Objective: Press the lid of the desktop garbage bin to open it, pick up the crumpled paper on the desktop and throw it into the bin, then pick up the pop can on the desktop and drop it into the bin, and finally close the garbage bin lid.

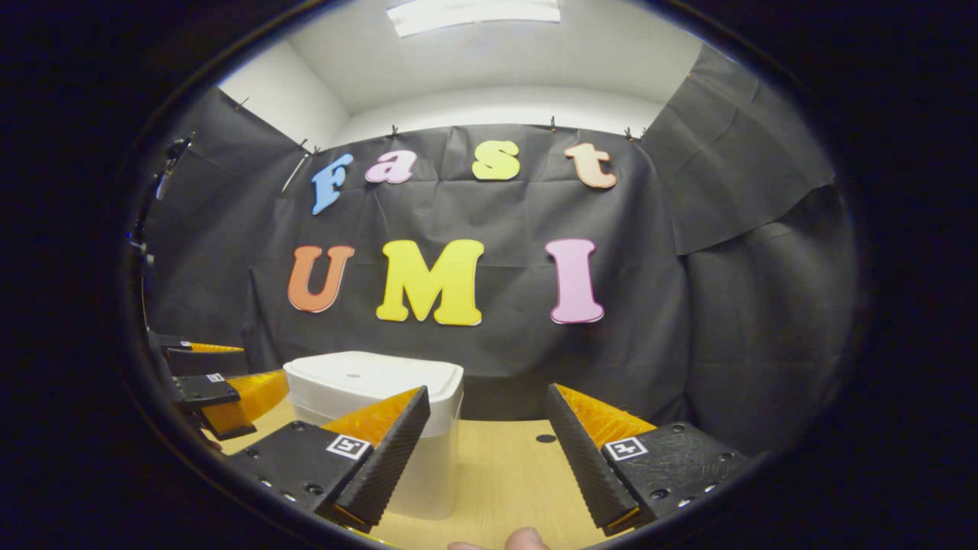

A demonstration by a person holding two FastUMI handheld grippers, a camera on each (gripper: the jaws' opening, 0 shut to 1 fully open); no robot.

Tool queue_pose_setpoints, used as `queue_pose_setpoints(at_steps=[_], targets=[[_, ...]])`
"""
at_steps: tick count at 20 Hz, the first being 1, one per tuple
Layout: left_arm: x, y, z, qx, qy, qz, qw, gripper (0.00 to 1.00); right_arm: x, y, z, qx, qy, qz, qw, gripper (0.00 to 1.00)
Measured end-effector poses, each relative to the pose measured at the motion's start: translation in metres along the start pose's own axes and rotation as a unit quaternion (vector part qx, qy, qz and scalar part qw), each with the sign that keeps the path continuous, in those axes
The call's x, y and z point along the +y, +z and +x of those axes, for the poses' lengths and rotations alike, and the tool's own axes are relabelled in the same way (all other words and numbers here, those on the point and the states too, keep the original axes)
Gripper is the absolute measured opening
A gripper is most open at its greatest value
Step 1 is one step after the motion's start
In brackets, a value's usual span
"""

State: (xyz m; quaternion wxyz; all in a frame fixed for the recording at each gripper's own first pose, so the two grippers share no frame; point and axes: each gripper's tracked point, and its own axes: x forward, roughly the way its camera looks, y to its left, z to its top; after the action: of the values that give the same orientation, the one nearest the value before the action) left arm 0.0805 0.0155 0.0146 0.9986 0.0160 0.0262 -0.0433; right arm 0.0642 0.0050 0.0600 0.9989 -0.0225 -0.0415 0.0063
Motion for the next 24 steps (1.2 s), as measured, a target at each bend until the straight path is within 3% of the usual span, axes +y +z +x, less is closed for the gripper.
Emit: queue_pose_setpoints(at_steps=[9, 13, 24], targets=[[0.042, 0.007, -0.049, -0.009, 0.058, -0.01, 0.998, 0.96, 0.038, 0.005, -0.02, 0.002, 0.046, -0.002, 0.999, 0.97], [0.041, 0.01, -0.054, -0.01, 0.055, -0.029, 0.998, 0.97, 0.039, 0.007, -0.027, 0.011, 0.045, 0.0, 0.999, 0.95], [0.022, 0.039, -0.034, -0.025, 0.035, -0.002, 0.999, 0.97, 0.034, 0.009, -0.024, 0.011, 0.043, 0.018, 0.999, 0.95]])
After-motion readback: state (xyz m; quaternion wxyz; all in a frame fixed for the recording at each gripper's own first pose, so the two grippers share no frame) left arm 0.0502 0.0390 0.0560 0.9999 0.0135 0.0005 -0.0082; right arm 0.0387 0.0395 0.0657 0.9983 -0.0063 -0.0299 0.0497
